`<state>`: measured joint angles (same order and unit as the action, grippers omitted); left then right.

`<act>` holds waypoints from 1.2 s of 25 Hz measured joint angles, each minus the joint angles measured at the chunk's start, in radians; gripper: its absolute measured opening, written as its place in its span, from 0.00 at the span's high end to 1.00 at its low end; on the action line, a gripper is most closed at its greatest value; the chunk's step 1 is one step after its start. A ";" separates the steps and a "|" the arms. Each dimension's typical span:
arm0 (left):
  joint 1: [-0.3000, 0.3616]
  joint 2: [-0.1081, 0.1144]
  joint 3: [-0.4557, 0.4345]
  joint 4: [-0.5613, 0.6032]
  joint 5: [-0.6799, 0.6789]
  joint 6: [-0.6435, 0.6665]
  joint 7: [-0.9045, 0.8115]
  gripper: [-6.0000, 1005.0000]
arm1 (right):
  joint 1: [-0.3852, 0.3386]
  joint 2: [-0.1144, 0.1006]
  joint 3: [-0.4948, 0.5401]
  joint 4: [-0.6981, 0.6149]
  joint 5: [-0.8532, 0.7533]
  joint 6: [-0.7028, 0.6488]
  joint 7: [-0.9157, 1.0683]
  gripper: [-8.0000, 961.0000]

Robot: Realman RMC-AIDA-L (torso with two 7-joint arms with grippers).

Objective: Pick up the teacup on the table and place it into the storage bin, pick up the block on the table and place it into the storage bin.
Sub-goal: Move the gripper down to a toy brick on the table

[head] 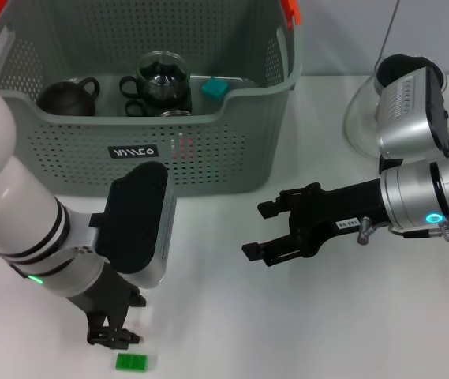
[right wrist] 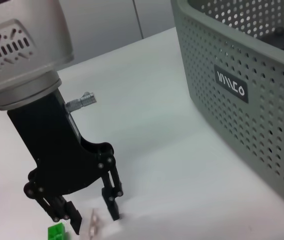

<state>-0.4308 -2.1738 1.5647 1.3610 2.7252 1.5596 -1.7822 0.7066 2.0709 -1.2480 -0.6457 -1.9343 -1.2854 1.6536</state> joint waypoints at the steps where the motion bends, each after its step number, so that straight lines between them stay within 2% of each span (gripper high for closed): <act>1: 0.000 0.000 0.000 0.000 0.000 0.000 0.000 0.37 | 0.000 0.000 0.000 0.000 0.000 0.000 0.000 0.08; 9: 0.001 0.000 0.002 0.000 0.003 0.015 0.003 0.59 | 0.002 0.000 0.001 0.000 0.000 0.000 0.005 0.08; 30: 0.000 -0.001 0.012 -0.010 0.002 0.006 -0.002 0.60 | 0.003 0.000 0.000 0.000 0.000 0.002 0.008 0.08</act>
<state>-0.4303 -2.1750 1.5770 1.3513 2.7268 1.5654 -1.7846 0.7094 2.0708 -1.2479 -0.6458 -1.9343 -1.2839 1.6613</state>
